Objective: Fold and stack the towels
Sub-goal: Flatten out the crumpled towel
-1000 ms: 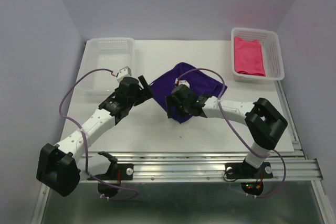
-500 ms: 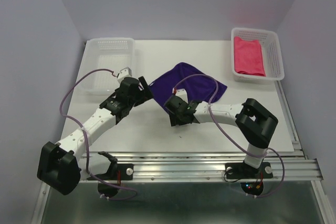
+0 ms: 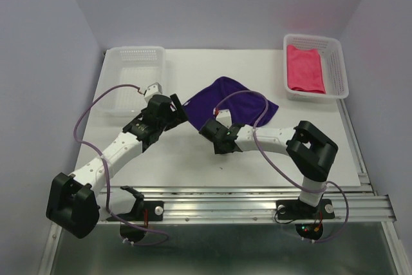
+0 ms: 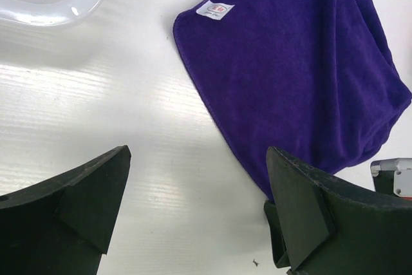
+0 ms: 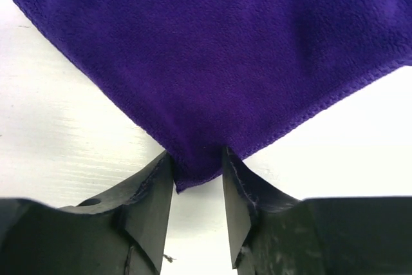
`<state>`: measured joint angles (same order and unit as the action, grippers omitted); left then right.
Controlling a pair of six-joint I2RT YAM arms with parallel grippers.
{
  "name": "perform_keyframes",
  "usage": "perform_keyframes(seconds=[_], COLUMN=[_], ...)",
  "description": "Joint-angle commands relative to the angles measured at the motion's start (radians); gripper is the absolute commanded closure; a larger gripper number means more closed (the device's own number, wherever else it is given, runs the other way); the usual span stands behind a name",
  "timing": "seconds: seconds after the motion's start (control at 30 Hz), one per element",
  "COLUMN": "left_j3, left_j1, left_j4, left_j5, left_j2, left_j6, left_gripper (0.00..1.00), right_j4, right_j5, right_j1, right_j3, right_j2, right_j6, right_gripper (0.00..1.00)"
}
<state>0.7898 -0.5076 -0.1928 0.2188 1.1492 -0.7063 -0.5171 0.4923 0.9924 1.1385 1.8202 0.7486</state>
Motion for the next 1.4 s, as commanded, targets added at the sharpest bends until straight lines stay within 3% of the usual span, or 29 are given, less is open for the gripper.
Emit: perform_keyframes(seconds=[0.0, 0.1, 0.4, 0.63, 0.8, 0.9, 1.13, 1.37], left_j3=[0.022, 0.022, -0.026, -0.017, 0.043, 0.103, 0.175, 0.235], left_j1=[0.009, 0.011, 0.012, 0.011, 0.012, 0.012, 0.012, 0.014], left_j4=[-0.002, -0.011, 0.016, 0.114, 0.116, 0.108, 0.081, 0.061], left_j5=[0.024, 0.011, -0.048, -0.107, -0.040, -0.030, 0.053, 0.090], left_j2=[0.009, 0.023, 0.084, 0.193, 0.329, 0.404, 0.500, 0.579], left_j6=[0.014, 0.007, -0.015, -0.001, -0.001, 0.002, -0.005, 0.034], left_gripper=[0.01, 0.01, 0.01, 0.01, 0.04, 0.12, 0.20, 0.21], right_j4=[-0.069, -0.077, -0.080, -0.008, 0.015, 0.026, 0.045, 0.061], right_j5=[0.065, 0.058, 0.048, -0.009, -0.017, -0.023, -0.031, -0.034], right_j1=[0.014, 0.017, 0.017, 0.017, 0.015, 0.017, 0.017, 0.017], right_j3=[0.017, -0.017, -0.124, -0.216, -0.218, -0.220, -0.235, -0.244], right_j2=[-0.012, -0.027, -0.116, -0.177, -0.185, -0.188, -0.199, -0.197], right_j6=[0.037, 0.041, 0.029, -0.021, -0.048, -0.057, -0.063, -0.060], right_gripper=[0.62, 0.72, 0.89, 0.91, 0.91, 0.91, 0.91, 0.91])
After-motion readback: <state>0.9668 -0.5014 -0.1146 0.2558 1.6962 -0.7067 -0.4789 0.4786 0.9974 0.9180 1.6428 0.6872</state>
